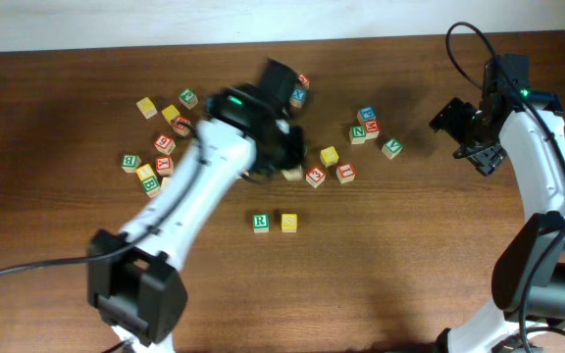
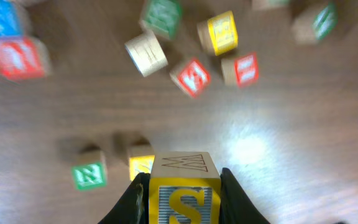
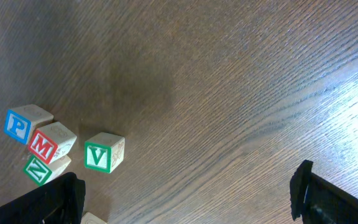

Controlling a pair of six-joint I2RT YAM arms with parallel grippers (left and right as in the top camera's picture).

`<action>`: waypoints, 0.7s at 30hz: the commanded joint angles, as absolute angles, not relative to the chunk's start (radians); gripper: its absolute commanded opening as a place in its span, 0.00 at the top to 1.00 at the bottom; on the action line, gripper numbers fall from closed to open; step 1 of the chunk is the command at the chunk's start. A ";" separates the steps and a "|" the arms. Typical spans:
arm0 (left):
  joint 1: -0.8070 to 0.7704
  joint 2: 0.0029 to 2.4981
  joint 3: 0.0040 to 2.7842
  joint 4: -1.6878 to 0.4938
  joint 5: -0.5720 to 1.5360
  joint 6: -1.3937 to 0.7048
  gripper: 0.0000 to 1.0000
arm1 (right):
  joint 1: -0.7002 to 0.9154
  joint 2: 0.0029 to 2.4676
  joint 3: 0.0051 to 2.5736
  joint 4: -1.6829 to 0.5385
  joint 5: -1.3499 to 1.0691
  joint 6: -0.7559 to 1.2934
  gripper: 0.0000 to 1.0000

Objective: Spell out RSS
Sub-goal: 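Carry the second S block right of the first S and release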

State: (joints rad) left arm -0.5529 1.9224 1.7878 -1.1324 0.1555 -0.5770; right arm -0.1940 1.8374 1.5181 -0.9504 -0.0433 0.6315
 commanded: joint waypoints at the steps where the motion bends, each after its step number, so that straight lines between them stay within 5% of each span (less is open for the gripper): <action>1: -0.693 1.923 1.678 -1.056 -0.013 -0.702 0.80 | -0.197 1.837 1.517 -0.950 -0.034 0.637 0.02; 14: -0.914 2.046 1.457 -0.827 -0.269 -0.843 0.81 | -0.197 1.837 1.517 -0.950 -0.033 0.637 0.02; 19: -0.914 2.085 1.457 -0.826 -0.270 -0.883 0.76 | -0.197 1.837 1.517 -0.950 -0.034 0.637 0.02; 21: -0.913 2.085 1.457 -0.825 -0.271 -0.883 0.65 | -0.197 1.837 1.517 -0.950 -0.034 0.637 0.02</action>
State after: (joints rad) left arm -0.9138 2.0666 1.4654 -0.8253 -0.2436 -0.8558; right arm -0.1940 1.8378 1.5181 -0.9504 -0.0433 0.6319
